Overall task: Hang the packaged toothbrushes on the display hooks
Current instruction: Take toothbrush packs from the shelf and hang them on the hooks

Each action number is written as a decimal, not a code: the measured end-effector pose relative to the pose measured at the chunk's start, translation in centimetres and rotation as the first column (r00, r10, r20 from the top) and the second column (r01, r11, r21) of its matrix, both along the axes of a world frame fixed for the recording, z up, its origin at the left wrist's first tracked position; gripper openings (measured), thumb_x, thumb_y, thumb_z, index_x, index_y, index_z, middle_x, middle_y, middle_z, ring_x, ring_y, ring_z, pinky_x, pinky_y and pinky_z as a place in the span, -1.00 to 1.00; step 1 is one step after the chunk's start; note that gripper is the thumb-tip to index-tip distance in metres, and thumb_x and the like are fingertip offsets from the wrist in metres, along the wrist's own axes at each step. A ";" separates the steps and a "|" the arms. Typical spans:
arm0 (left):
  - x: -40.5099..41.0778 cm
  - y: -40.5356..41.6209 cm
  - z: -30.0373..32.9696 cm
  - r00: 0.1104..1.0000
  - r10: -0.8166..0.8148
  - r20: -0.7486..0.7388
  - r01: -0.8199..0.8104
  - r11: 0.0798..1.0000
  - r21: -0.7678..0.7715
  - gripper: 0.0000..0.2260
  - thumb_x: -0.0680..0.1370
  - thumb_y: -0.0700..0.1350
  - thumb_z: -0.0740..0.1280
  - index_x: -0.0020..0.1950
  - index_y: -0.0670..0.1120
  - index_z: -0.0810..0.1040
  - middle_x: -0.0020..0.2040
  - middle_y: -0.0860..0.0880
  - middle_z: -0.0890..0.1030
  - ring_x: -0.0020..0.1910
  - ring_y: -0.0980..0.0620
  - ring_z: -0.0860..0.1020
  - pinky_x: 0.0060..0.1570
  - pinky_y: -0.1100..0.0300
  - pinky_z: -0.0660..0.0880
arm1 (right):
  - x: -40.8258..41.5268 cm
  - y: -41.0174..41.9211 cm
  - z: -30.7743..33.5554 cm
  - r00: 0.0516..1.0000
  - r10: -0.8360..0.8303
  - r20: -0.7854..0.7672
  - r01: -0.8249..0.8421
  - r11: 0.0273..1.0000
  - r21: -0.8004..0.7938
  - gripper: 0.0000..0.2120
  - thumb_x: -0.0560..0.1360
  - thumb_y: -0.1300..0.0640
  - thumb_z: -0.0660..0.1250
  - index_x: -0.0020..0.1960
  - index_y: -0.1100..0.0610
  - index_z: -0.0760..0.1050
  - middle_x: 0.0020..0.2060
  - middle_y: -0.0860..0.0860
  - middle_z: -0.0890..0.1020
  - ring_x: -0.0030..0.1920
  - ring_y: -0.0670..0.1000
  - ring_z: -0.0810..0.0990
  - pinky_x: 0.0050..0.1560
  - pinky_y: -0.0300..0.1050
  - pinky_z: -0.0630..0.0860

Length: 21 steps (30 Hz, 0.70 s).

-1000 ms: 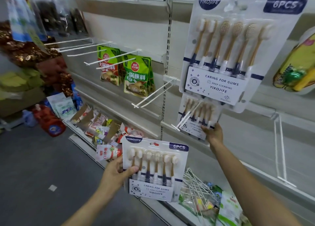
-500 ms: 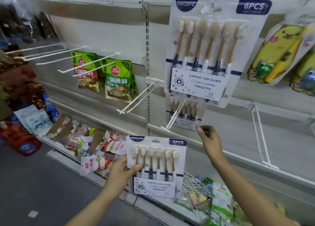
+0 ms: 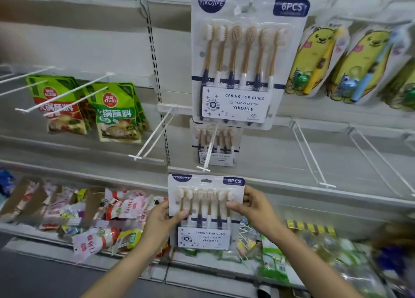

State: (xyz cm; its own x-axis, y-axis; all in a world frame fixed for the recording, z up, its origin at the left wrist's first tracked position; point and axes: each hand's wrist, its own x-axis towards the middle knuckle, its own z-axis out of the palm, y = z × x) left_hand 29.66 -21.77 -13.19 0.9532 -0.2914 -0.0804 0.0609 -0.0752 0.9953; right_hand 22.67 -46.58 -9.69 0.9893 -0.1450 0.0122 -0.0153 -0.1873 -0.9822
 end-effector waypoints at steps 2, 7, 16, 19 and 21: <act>0.5 0.0 -0.2 1.000 -0.031 -0.001 0.031 0.999 0.015 -0.80 0.49 -0.34 0.44 0.09 -0.18 0.64 -0.07 0.05 0.75 -0.08 0.11 0.70 -0.15 0.32 0.59 | 0.3 -0.1 0.0 0.999 -0.033 0.017 0.033 0.999 0.006 -0.71 0.48 0.31 0.47 0.18 0.11 0.60 0.06 0.02 0.73 0.09 0.05 0.69 0.15 -0.03 0.60; 2.5 1.0 -0.9 0.990 -0.133 -0.046 0.136 0.987 0.089 -0.48 0.28 0.07 0.61 0.17 -0.04 0.60 0.05 0.04 0.73 0.07 0.04 0.68 0.14 0.02 0.58 | 1.7 0.0 0.2 0.995 -0.093 0.031 0.093 0.996 0.001 -0.73 0.48 0.33 0.47 0.12 0.08 0.61 -0.01 -0.01 0.74 0.03 0.01 0.70 0.10 -0.04 0.61; 5.3 0.4 -2.4 0.988 -0.151 -0.014 0.151 0.966 0.211 -0.55 0.23 0.11 0.64 0.07 0.13 0.64 0.03 0.07 0.73 0.04 0.05 0.67 0.12 -0.06 0.59 | 5.3 -1.0 -0.2 0.989 -0.129 0.078 0.129 0.992 0.008 -0.70 0.47 0.33 0.47 0.16 0.09 0.60 0.00 0.02 0.74 0.04 0.06 0.69 0.10 -0.03 0.62; 7.0 -0.6 -2.7 0.987 -0.161 0.002 0.156 0.954 0.255 -0.61 0.36 -0.03 0.60 0.15 0.11 0.60 0.04 0.09 0.72 0.05 0.05 0.67 0.11 -0.08 0.59 | 6.9 -1.7 -0.1 0.988 -0.138 0.068 0.139 0.990 -0.005 -0.72 0.48 0.31 0.47 0.16 0.11 0.60 -0.03 -0.01 0.74 0.00 -0.03 0.70 0.00 -0.20 0.60; 8.2 -1.7 -2.7 0.990 -0.140 -0.001 0.135 0.953 0.271 -0.63 0.41 -0.13 0.57 0.15 0.12 0.57 0.02 0.09 0.72 0.05 0.06 0.66 0.08 -0.06 0.61 | 8.3 -2.2 0.1 0.986 -0.150 0.072 0.153 0.988 -0.037 -0.73 0.48 0.26 0.48 0.13 0.04 0.59 -0.02 -0.03 0.74 0.00 -0.05 0.69 0.01 -0.19 0.59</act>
State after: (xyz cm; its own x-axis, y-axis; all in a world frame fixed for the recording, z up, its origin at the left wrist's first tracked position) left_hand 37.83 -23.49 -15.88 0.9073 -0.3900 -0.1569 0.0127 -0.3477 0.9375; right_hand 31.02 -48.77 -9.62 0.9526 -0.2910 0.0889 0.0207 -0.2296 -0.9731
